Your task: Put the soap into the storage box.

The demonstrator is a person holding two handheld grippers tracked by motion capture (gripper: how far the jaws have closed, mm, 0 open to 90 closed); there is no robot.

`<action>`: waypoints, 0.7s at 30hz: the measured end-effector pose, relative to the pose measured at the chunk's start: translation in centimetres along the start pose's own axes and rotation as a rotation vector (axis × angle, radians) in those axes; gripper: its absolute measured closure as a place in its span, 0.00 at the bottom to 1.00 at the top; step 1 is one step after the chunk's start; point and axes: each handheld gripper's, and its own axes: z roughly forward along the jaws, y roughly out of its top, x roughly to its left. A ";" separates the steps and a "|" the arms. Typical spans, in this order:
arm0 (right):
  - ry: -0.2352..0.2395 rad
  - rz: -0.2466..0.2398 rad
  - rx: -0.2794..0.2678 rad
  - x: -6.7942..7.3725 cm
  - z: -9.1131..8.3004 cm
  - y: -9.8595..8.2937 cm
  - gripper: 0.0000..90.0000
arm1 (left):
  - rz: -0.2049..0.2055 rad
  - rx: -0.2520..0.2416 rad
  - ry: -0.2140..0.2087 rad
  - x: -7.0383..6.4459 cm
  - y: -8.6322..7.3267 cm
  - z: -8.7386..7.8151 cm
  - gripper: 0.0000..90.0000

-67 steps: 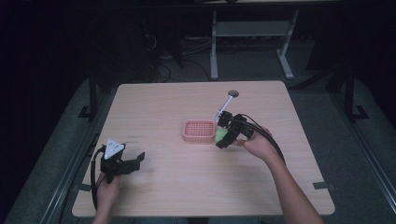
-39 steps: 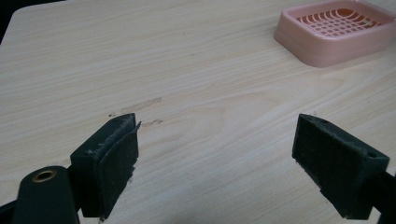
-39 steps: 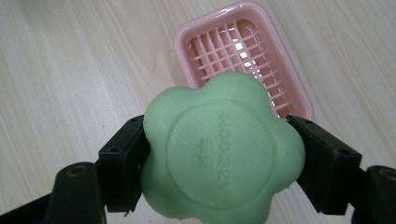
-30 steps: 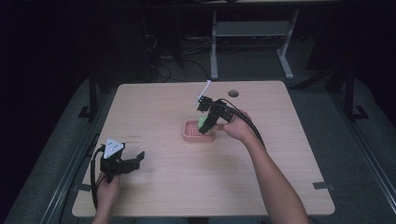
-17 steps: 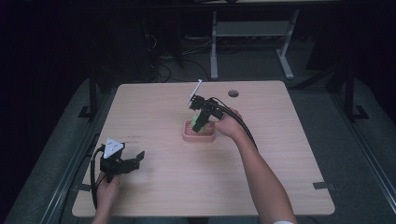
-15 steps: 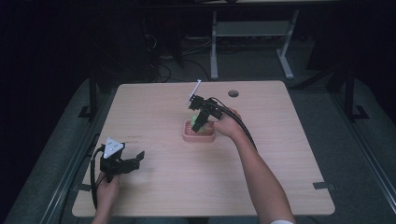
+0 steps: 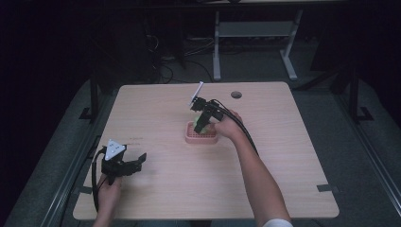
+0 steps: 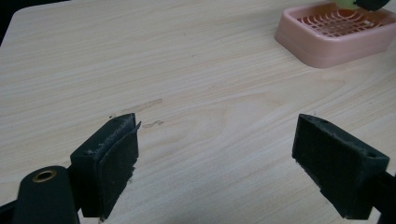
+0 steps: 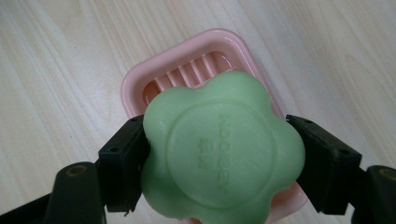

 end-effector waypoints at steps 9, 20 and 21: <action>-0.003 0.011 0.020 -0.3 0.9 0.0 0.28 | -0.003 0.000 0.000 0.0 0.0 0.1 0.16; -0.001 0.023 0.032 -0.3 1.6 0.0 0.28 | -0.001 0.002 -0.001 0.0 0.0 0.0 0.16; 0.005 0.026 0.030 -0.3 1.7 0.0 0.28 | -0.001 0.002 -0.001 0.0 0.0 0.0 0.16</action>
